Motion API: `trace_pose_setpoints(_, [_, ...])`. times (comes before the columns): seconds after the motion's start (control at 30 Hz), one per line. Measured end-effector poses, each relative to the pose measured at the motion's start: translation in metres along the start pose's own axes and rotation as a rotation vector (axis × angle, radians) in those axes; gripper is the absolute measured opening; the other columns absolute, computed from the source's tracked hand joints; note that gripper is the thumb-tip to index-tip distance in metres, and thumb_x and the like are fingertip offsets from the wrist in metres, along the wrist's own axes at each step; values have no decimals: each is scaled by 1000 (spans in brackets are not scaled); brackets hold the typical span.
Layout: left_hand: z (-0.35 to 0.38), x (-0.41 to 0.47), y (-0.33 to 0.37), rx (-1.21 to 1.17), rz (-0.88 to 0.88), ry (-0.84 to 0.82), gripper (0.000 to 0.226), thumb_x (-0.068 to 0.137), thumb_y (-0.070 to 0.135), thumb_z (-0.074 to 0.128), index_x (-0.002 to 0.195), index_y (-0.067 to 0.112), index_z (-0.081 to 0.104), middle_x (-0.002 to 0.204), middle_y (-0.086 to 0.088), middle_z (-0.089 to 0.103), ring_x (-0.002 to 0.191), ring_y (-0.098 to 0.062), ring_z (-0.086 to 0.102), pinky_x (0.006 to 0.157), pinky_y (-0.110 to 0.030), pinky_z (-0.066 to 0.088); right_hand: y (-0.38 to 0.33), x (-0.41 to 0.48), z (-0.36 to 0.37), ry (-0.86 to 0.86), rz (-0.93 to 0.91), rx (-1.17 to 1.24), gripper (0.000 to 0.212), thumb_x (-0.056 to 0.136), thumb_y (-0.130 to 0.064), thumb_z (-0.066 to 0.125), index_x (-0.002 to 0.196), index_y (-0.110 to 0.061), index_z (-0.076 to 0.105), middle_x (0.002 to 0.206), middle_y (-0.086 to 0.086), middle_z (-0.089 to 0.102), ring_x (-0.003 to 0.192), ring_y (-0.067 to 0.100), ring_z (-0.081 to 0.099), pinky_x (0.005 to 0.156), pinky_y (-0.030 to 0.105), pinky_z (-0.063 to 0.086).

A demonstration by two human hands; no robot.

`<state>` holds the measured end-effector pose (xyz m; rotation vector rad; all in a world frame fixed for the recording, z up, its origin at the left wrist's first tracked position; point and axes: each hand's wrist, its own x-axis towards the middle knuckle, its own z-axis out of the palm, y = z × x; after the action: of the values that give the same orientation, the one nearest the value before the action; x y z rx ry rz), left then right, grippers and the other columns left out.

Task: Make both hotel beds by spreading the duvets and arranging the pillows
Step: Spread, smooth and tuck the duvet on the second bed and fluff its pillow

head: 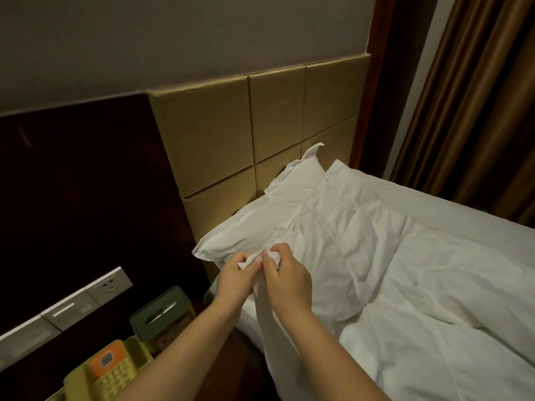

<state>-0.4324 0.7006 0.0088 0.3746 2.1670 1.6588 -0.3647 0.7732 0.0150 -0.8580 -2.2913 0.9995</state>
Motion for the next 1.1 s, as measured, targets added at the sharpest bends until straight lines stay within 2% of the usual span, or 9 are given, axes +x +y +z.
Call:
trace_pose_setpoints(0.2, [-9,-6,-6,-20,-32,91,24,91,24,62,79,4,56,65,-5,51,61,-16,47,53,-26,37,0,-5,-5,42,110,178,16,99,-35,42,101,-19,38,77,-1,55,72,17,57,64,32,49])
trace_pose_setpoints(0.37, [-2,-15,-1,-127,-23,87,22,90,23,62,88,2,64,79,-14,63,74,-25,59,64,-33,47,4,-14,-17,25,159,274,29,98,-38,46,77,-18,43,68,-3,46,60,9,43,54,19,36])
trace_pose_setpoints(0.5, [3,-22,-1,-154,6,69,23,90,20,63,74,5,57,65,-6,54,66,-21,50,57,-31,40,6,-22,-24,23,156,227,45,101,-34,38,61,-16,47,60,-1,48,58,10,44,56,24,36])
trace_pose_setpoints(0.63, [6,-26,-1,-208,-19,69,22,89,21,63,87,-1,61,79,-14,60,73,-26,56,65,-35,45,9,-25,-37,-15,163,225,46,102,-30,39,59,-13,43,60,0,45,59,12,42,57,26,34])
trace_pose_setpoints(0.7, [6,-26,2,-247,-37,63,20,90,20,62,89,1,60,83,-13,59,76,-25,56,65,-35,46,11,-25,-48,50,204,305,43,102,-30,39,67,-9,52,66,2,51,66,16,48,63,31,37])
trace_pose_setpoints(0.8, [3,-24,18,-369,-41,81,13,89,19,62,82,11,55,78,-7,52,71,-22,49,59,-32,41,5,-9,-83,303,257,428,37,102,-28,39,78,-8,57,71,-3,54,76,18,50,67,27,32])
trace_pose_setpoints(0.9, [2,-21,51,-451,12,61,12,90,18,60,86,10,53,76,-6,45,61,-16,39,52,-26,31,-21,17,-123,461,165,484,40,101,-31,40,74,-7,57,68,1,54,75,20,52,68,33,39])
trace_pose_setpoints(1.0, [7,-27,86,-479,112,-11,12,93,20,57,92,8,56,75,-4,50,63,-14,44,53,-23,35,-58,22,-130,311,-13,366,46,101,-29,43,57,-15,45,57,-3,45,59,11,43,56,21,34])
trace_pose_setpoints(1.1, [14,-35,97,-395,195,-78,18,96,24,51,92,7,57,73,-3,51,62,-12,46,52,-21,39,-74,12,-106,124,-78,143,47,101,-30,42,55,-20,40,55,-6,43,54,6,38,49,18,26])
